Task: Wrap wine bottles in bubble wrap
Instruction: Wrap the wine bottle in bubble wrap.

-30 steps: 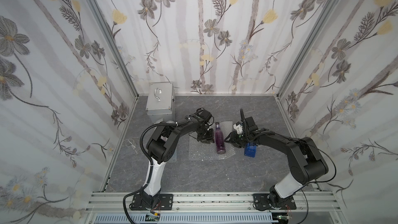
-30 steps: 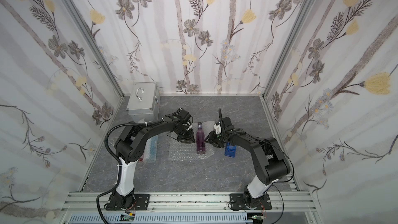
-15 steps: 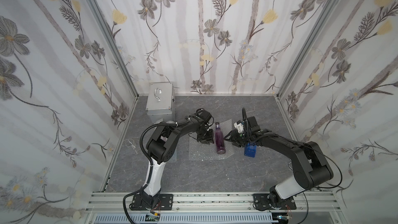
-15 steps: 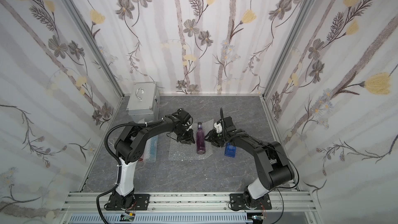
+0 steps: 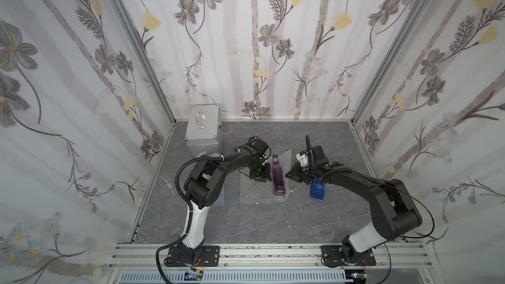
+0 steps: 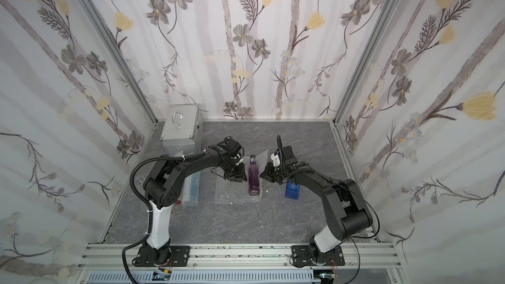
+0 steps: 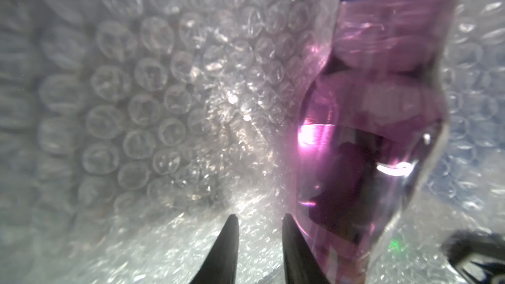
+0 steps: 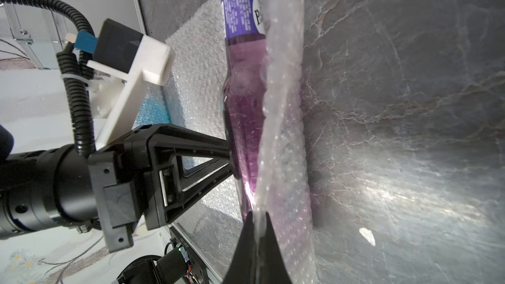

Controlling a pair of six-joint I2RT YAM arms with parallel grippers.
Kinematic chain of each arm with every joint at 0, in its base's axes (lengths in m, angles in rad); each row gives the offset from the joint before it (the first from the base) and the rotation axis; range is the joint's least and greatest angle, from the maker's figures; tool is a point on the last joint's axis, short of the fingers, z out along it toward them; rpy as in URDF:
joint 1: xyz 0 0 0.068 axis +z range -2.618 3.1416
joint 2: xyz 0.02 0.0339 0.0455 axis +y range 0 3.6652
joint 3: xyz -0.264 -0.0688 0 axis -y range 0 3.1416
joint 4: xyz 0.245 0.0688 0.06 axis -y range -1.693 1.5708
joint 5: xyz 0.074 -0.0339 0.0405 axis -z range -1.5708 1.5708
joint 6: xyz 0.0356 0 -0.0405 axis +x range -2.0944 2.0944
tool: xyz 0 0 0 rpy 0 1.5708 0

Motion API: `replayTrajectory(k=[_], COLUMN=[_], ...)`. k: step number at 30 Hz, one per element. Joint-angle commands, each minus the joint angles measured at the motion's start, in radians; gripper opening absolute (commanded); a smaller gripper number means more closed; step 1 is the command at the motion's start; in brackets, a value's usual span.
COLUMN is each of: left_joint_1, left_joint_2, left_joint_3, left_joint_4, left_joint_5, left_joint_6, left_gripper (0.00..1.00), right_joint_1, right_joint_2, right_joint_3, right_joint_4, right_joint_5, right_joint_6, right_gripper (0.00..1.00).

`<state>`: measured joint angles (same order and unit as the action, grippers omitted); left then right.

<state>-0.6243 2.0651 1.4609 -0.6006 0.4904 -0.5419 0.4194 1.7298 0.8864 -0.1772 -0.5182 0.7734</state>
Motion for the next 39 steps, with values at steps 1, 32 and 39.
replayTrajectory(k=[1, 32, 39], left_joint_1=[0.006, 0.119, 0.114], left_joint_2=[-0.02, -0.147, -0.075], left_joint_3=[-0.001, -0.134, -0.082], left_joint_4=[0.004, 0.264, 0.282], left_joint_5=[-0.01, 0.31, 0.358], left_joint_6=[0.012, -0.034, -0.013], left_gripper=[0.3, 0.47, 0.49], right_joint_1=[0.021, 0.147, 0.149], right_joint_2=[0.017, 0.202, 0.206], right_joint_3=[0.033, 0.169, 0.172], right_joint_4=[-0.001, -0.019, -0.018], right_joint_5=[0.018, 0.002, -0.006], right_joint_6=[0.01, -0.012, -0.019], right_gripper=[0.05, 0.32, 0.3])
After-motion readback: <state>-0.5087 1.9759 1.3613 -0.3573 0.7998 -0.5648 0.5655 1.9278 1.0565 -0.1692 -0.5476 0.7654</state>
